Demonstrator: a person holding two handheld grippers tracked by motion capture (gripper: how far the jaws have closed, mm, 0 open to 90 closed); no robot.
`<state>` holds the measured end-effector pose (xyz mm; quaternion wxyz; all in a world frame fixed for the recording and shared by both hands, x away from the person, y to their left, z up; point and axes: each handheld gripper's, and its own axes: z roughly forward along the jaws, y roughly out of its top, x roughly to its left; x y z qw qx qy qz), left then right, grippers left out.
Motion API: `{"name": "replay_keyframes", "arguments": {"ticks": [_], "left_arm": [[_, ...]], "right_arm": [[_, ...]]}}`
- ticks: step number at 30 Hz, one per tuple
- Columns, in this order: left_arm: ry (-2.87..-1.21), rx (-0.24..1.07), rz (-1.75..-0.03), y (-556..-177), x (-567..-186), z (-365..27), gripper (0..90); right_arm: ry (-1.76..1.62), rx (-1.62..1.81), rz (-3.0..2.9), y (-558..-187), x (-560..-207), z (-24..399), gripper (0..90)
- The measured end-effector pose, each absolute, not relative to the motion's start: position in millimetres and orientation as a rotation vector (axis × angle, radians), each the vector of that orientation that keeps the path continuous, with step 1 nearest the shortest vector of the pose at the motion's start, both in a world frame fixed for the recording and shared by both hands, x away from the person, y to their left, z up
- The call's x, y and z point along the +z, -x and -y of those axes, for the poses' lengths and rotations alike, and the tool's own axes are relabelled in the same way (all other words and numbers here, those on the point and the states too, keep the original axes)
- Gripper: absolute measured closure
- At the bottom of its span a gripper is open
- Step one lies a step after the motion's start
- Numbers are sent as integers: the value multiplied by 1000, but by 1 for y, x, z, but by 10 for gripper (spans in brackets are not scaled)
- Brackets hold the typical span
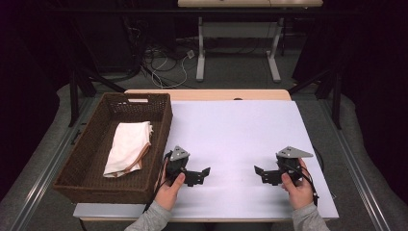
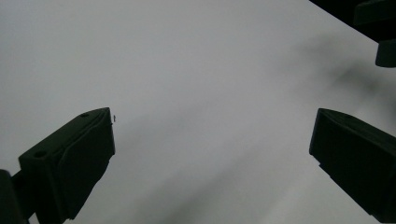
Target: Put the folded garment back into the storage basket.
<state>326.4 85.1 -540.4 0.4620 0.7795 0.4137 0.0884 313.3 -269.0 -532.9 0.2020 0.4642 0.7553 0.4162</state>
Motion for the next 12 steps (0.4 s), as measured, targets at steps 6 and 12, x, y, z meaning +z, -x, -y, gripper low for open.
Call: {"name": "replay_keyframes", "arguments": {"ticks": [6,12], "left_arm": [[-1939,242,-1022,-328,-549,-83,5],[-1958,237,-1027,-329,-552,-82,5]], "right_arm": [[-1324,1146,-2097,-319,-540,273,0],[-1323,1127,-2100,-321,-542,276,0]]}}
